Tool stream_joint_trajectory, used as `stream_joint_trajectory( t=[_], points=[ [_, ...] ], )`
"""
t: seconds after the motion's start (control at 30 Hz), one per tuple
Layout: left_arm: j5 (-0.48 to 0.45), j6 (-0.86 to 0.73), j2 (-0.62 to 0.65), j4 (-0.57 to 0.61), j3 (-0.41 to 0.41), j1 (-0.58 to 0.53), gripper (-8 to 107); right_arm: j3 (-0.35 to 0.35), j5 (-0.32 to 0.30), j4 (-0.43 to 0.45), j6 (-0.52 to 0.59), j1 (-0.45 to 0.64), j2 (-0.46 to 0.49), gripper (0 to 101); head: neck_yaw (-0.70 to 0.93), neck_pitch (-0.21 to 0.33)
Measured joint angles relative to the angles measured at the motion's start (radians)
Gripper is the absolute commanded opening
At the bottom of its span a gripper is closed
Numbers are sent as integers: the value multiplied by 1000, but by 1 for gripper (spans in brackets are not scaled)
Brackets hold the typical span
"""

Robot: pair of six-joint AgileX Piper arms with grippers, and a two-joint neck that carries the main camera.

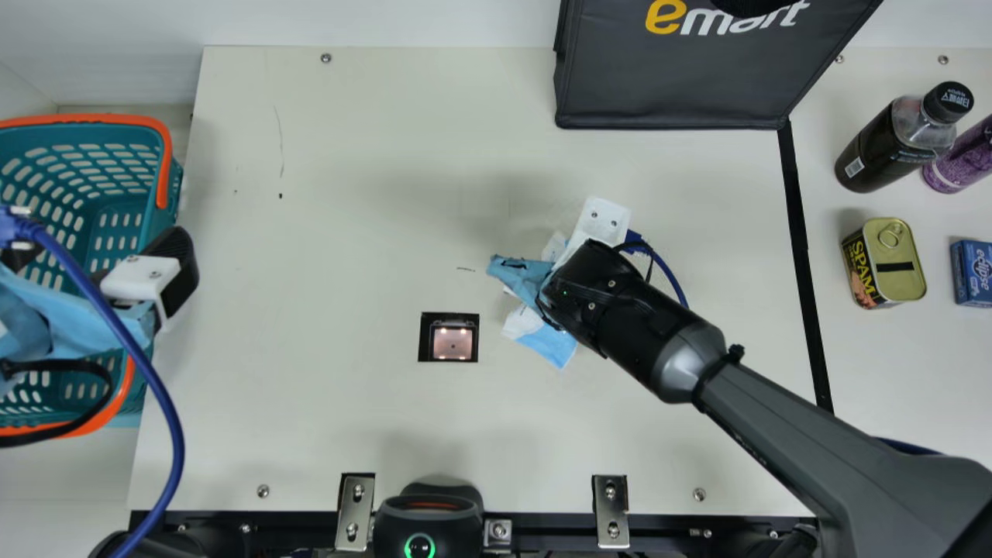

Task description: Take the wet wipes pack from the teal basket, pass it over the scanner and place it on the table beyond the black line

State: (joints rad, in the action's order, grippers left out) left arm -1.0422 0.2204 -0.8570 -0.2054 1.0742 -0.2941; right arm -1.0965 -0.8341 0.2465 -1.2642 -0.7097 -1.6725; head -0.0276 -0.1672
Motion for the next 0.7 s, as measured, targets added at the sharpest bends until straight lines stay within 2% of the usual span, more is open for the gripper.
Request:
stream_joint_trajectory(
  t=[0.27,0.43,0.7],
  points=[
    [0,0,0,0,0,0,90,-29,-54,23,14,-6,38,0,0,0],
    [0,0,0,0,0,0,90,-37,-62,31,30,-8,52,0,-3,0],
    [0,0,0,0,0,0,90,-31,-74,39,58,0,77,0,-164,0]
  ],
)
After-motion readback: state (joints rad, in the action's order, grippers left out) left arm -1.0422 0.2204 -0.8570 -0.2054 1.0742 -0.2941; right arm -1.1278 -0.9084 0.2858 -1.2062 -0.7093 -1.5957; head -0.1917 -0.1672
